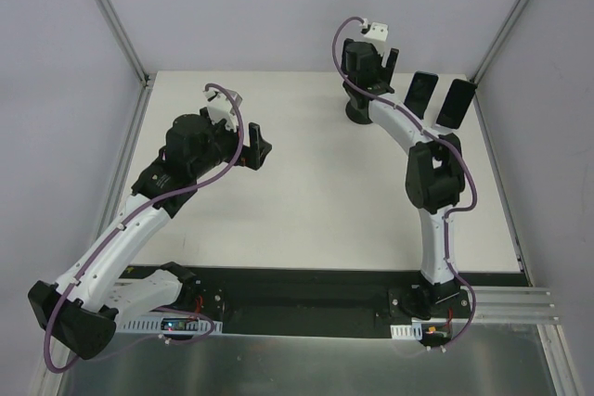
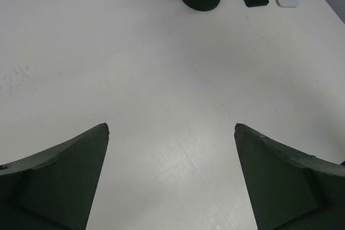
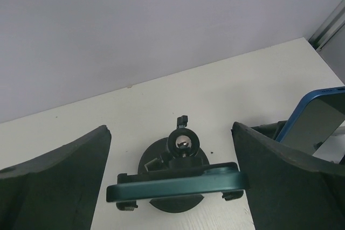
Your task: Place the phone on the phone stand
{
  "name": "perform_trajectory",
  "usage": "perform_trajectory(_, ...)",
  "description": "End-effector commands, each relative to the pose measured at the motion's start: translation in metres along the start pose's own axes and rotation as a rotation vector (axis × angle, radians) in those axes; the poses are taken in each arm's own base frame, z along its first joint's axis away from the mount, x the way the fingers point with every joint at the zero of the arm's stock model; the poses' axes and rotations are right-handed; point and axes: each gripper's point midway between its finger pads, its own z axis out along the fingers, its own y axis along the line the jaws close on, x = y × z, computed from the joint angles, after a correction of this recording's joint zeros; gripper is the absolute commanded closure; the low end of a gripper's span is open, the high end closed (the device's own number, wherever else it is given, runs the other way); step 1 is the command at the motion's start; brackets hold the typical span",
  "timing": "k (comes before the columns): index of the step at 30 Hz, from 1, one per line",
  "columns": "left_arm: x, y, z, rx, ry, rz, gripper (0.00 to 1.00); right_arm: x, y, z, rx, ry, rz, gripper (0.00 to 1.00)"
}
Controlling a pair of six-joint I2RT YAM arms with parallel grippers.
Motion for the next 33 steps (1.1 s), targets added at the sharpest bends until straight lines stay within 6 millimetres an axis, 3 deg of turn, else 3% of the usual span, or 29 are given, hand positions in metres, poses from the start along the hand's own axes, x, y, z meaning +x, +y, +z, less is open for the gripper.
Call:
perform_trajectory(1, -0.011, 0.000, -0.001, 0.003, -0.051, 0.006, 0.02, -0.063, -0.009, -0.025, -0.033, -0.071, 0.054, 0.04)
perform_trajectory(6, -0.010, 0.000, 0.000, 0.004, -0.046, 0.000, 0.02, -0.085, -0.019, -0.054, -0.062, -0.100, 0.041, 0.04)
perform_trajectory(7, -0.011, 0.001, -0.001, 0.002, -0.050, -0.002, 0.02, -0.100, -0.017, -0.070, -0.081, -0.130, 0.043, 0.04)
perform_trajectory(8, -0.010, 0.002, -0.001, 0.000, -0.049, -0.001, 0.02, -0.098, -0.015, -0.078, -0.086, -0.137, 0.015, 0.04)
perform_trajectory(11, -0.012, 0.006, -0.001, -0.012, -0.057, -0.008, 0.03, -0.122, -0.006, -0.112, -0.114, -0.194, -0.096, 0.04)
perform_trajectory(12, -0.010, 0.008, 0.000, -0.015, -0.055, -0.009, 0.03, -0.116, -0.007, -0.118, -0.108, -0.169, -0.139, 0.04)
perform_trajectory(13, -0.011, 0.008, 0.000, -0.016, -0.056, -0.011, 0.03, -0.123, -0.003, -0.135, -0.131, -0.174, -0.141, 0.04)
perform_trajectory(15, -0.010, 0.010, 0.000, -0.019, -0.056, -0.008, 0.03, -0.107, 0.002, -0.148, -0.197, -0.128, -0.162, 0.04)
perform_trajectory(17, -0.011, 0.012, -0.001, -0.029, -0.066, -0.002, 0.03, -0.112, 0.003, -0.172, -0.263, -0.128, -0.082, 0.04)
perform_trajectory(18, -0.008, 0.014, 0.000, -0.039, -0.060, 0.001, 0.03, -0.086, 0.007, -0.178, -0.311, -0.072, -0.108, 0.04)
perform_trajectory(19, -0.008, 0.017, 0.001, -0.051, -0.063, 0.004, 0.03, -0.089, 0.005, -0.195, -0.352, -0.068, -0.081, 0.04)
perform_trajectory(20, -0.007, 0.021, 0.002, -0.075, -0.061, 0.009, 0.03, -0.076, 0.006, -0.203, -0.369, -0.028, -0.044, 0.04)
perform_trajectory(21, -0.004, 0.023, 0.003, -0.084, -0.055, 0.010, 0.03, -0.039, 0.003, -0.209, -0.389, 0.054, -0.095, 0.04)
perform_trajectory(24, -0.001, 0.024, 0.007, -0.083, -0.043, 0.009, 0.03, -0.012, 0.001, -0.255, -0.529, 0.136, -0.026, 0.04)
perform_trajectory(25, -0.001, 0.023, 0.007, -0.079, -0.042, 0.004, 0.03, 0.033, 0.000, -0.264, -0.584, 0.215, -0.066, 0.04)
perform_trajectory(26, 0.000, 0.022, 0.008, -0.075, -0.038, 0.002, 0.03, 0.045, 0.002, -0.276, -0.656, 0.233, -0.062, 0.04)
perform_trajectory(27, -0.001, 0.022, 0.008, -0.074, -0.040, 0.003, 0.03, 0.042, 0.004, -0.296, -0.747, 0.232, 0.005, 0.04)
perform_trajectory(28, 0.000, 0.023, 0.008, -0.079, -0.037, 0.007, 0.04, 0.071, -0.003, -0.305, -0.765, 0.272, -0.018, 0.04)
perform_trajectory(29, -0.002, 0.024, 0.007, -0.081, -0.044, 0.010, 0.04, 0.077, -0.008, -0.312, -0.781, 0.276, -0.017, 0.04)
perform_trajectory(31, -0.002, 0.026, 0.006, -0.092, -0.048, 0.023, 0.03, 0.071, -0.027, -0.330, -0.797, 0.262, 0.018, 0.04)
perform_trajectory(32, -0.005, 0.025, 0.002, -0.088, -0.061, 0.028, 0.04, 0.081, -0.038, -0.334, -0.785, 0.278, 0.010, 0.04)
perform_trajectory(33, -0.008, 0.024, 0.000, -0.086, -0.074, 0.033, 0.04, 0.069, -0.056, -0.343, -0.783, 0.242, 0.038, 0.04)
